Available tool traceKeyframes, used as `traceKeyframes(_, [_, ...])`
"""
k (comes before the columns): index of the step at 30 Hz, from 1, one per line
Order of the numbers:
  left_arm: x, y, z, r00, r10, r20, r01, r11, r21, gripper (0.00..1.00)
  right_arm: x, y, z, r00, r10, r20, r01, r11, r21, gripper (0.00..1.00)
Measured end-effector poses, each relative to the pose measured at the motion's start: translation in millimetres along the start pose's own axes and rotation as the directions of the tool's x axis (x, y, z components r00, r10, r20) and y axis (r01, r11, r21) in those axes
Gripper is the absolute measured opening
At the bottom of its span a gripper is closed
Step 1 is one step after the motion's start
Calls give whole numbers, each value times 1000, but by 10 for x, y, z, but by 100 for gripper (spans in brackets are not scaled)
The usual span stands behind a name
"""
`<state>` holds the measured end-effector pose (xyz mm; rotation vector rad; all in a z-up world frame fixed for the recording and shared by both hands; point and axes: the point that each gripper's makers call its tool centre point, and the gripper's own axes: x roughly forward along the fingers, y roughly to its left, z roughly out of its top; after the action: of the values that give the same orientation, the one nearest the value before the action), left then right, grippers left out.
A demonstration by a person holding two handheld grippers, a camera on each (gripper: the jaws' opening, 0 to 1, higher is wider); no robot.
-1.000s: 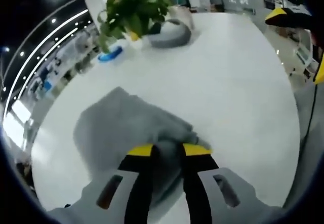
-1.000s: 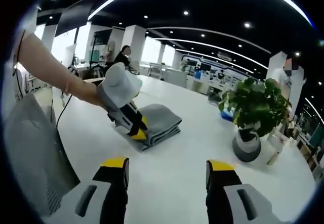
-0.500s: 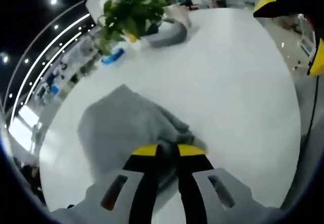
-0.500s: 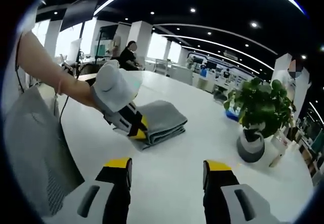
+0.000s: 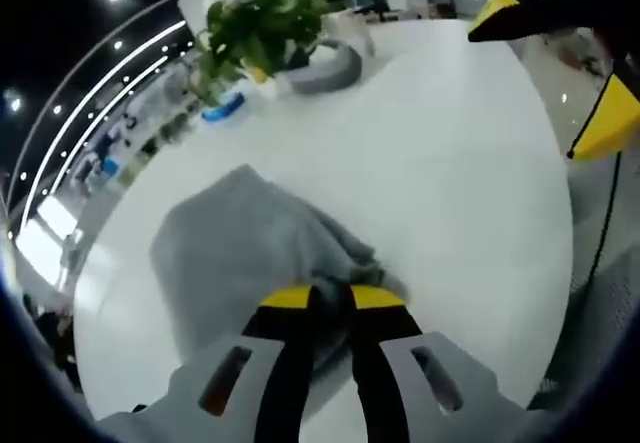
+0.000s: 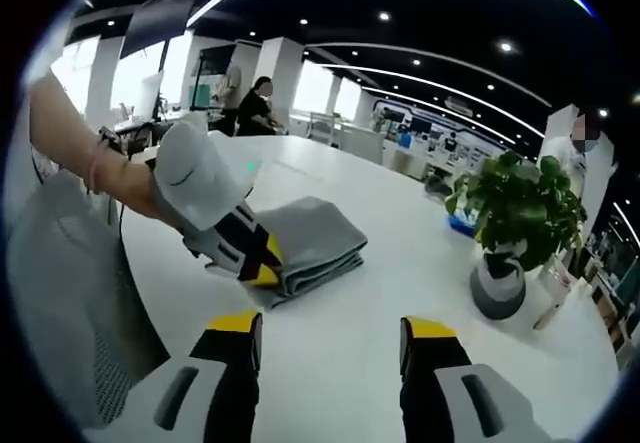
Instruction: Open the folded towel by lifting each exposed corner and separating the folded layers until the towel lies flat within the target outline without major curled edges
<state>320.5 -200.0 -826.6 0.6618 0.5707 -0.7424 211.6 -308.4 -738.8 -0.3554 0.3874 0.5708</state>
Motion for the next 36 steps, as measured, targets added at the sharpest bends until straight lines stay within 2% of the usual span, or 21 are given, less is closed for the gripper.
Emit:
traceKeyframes(2, [-27, -40, -4, 1000, 12, -5, -12, 1000, 27, 12, -2, 14, -2, 1000, 5, -5, -6, 1000, -9, 54])
traceKeyframes(5, [-81, -93, -21, 1000, 18, -14, -18, 1000, -18, 12, -5, 22, -10, 1000, 10, -13, -10, 1000, -11, 53])
traceKeyframes(9, [-140, -197, -26, 999, 31, -19, -31, 999, -13, 12, -4, 26, -15, 1000, 12, -19, -12, 1000, -13, 53])
traceKeyframes(10, [-162, -234, -33, 999, 34, -20, -35, 998, -57, 12, -2, 26, -22, 1000, 13, -23, -13, 1000, -12, 53])
traceKeyframes(11, [-168, -247, -37, 999, 34, -20, -36, 997, -68, 12, -2, 26, -25, 1000, 13, -25, -13, 1000, -12, 53])
traceKeyframes(12, [-203, -320, -41, 999, 40, -19, -41, 998, -55, 12, 2, 32, -32, 999, 16, -29, -17, 1000, -13, 53])
traceKeyframes(20, [-336, -548, -65, 1000, 12, -7, -12, 998, -58, 11, 1, 28, -53, 999, 9, -42, -10, 1000, -23, 53])
traceKeyframes(22, [-354, -572, -68, 1000, 11, -8, -11, 998, -68, 11, 1, 24, -54, 999, 7, -42, -8, 1000, -26, 53])
traceKeyframes(24, [-407, -682, -71, 1000, -13, -7, 12, 995, -95, 11, 0, 25, -55, 999, 8, -42, -9, 1000, -24, 53])
traceKeyframes(29, [-480, -861, -61, 1000, -29, -11, 29, 997, -67, 11, 4, 41, -57, 999, 14, -43, -15, 999, -28, 56])
traceKeyframes(32, [-488, -886, -59, 999, -30, -12, 30, 999, -43, 11, -8, -11, -50, 999, -13, -41, 11, 999, -41, 56])
traceKeyframes(36, [-513, -928, -63, 999, -37, -8, 36, 999, -19, 11, -2, 1, -60, 999, -7, -45, 5, 999, -39, 56])
